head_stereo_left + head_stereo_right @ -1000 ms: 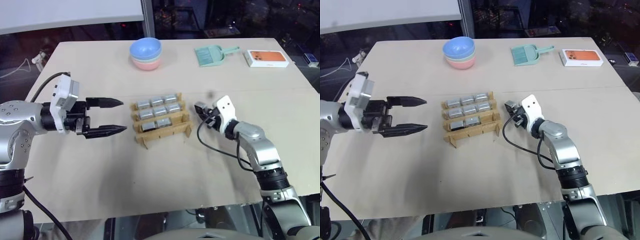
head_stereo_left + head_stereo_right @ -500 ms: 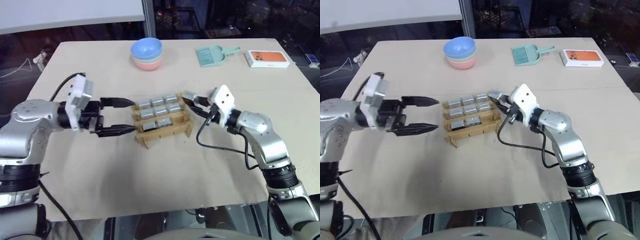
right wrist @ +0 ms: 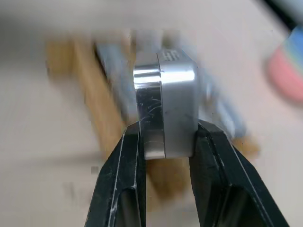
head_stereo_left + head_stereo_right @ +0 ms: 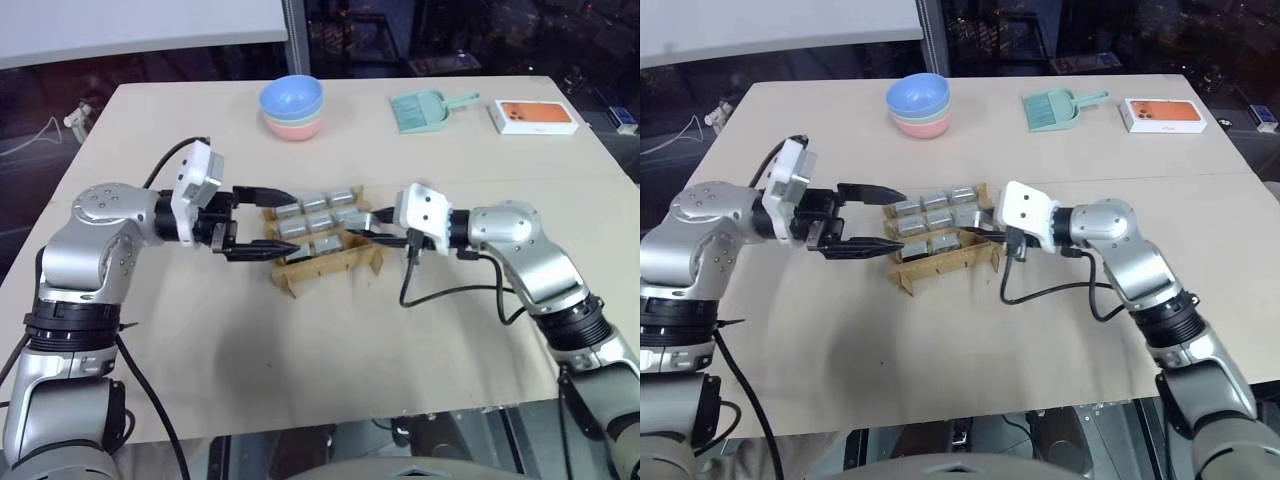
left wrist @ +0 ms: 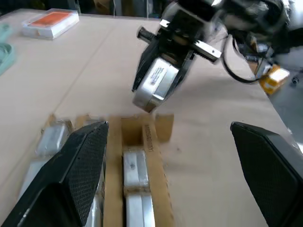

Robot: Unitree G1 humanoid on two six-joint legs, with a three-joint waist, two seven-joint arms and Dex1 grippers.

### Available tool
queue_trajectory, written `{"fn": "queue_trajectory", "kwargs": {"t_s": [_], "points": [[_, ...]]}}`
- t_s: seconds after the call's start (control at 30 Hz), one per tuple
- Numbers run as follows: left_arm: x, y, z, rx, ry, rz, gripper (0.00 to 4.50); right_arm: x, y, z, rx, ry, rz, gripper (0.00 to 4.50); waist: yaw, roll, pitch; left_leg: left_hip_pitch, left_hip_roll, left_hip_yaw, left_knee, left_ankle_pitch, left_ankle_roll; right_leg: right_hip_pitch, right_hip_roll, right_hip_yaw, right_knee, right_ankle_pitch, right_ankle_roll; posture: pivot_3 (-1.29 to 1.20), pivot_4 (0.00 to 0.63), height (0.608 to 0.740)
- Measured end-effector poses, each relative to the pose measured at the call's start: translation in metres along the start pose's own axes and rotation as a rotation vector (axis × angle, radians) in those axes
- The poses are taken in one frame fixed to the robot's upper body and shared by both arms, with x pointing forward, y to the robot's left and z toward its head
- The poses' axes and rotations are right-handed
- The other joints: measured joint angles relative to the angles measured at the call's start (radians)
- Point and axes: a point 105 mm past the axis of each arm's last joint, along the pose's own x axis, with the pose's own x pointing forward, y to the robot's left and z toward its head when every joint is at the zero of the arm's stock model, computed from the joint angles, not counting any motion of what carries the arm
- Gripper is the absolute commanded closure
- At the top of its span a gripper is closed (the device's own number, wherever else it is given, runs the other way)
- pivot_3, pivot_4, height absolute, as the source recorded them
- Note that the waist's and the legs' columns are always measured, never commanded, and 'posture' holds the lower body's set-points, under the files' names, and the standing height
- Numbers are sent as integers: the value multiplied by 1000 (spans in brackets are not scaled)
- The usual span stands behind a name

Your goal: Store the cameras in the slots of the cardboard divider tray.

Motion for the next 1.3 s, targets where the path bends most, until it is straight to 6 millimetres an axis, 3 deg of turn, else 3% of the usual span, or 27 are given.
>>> {"fn": "queue_trajectory", "kwargs": {"t_s": [0.13,0.37,0.63,0.83,1.3], "points": [[-7,-3,3,20,29,15,209,-1,-12,-10,-88,129,91,3779,-3,0,0,0,0,0,0,0,0,0,0,0,0,0,0,0,150,740],[-31,-19,3,22,128,62,209,15,-22,16,-212,151,234,3779,-13,0,1,-1,1,0,-1,0,0,-1,1,0,0,0,0,0,150,740],[-43,-25,8,25,134,122,209,33,-22,33,-247,186,326,3779,-1,1,1,0,1,0,0,0,0,-1,0,-1,1,0,0,0,150,740],[-43,-29,4,10,143,130,209,39,-25,14,-262,316,333,3779,1,1,1,-1,1,0,0,2,-4,-1,0,-1,0,0,-1,0,150,740],[-45,-30,7,17,130,133,209,43,-30,18,-325,448,417,3779,0,1,0,1,1,0,0,2,-4,0,0,-1,1,-1,-1,0,150,740]]}}
